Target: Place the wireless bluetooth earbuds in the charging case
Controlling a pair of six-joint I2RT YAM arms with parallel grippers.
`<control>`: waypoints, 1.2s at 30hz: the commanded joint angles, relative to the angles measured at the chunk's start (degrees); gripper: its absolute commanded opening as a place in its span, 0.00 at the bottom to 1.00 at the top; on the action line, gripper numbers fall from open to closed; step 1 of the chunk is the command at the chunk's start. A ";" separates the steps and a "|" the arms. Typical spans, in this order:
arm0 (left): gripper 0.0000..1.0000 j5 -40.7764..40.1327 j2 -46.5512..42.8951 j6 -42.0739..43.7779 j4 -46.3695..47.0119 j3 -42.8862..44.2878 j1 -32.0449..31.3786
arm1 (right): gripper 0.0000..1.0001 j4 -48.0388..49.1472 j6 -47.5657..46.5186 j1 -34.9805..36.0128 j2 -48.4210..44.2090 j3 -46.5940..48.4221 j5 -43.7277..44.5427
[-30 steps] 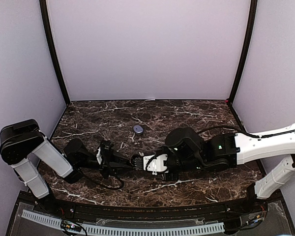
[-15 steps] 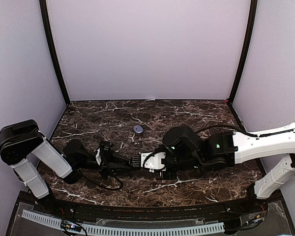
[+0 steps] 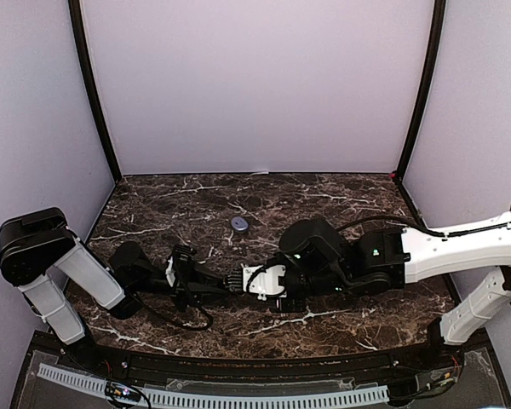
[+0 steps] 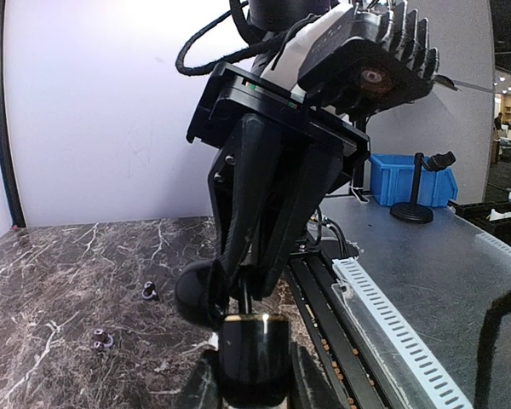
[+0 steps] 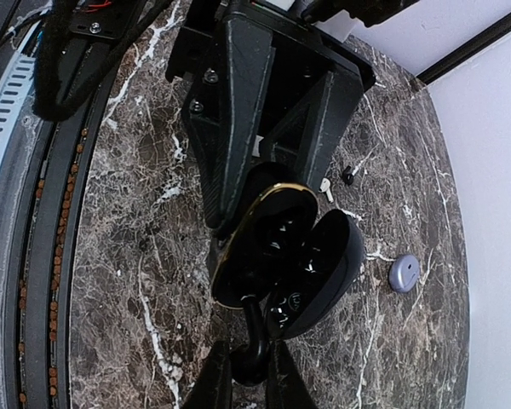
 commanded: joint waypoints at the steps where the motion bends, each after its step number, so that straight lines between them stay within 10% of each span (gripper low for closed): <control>1: 0.00 -0.78 -1.36 0.45 4.76 -0.30 -0.32 | 0.00 0.56 0.50 0.72 0.72 0.94 -1.84; 36: 0.00 -1.54 -1.73 1.85 3.44 -0.57 -0.41 | 0.00 1.21 9.36 0.29 -4.59 -1.39 -1.67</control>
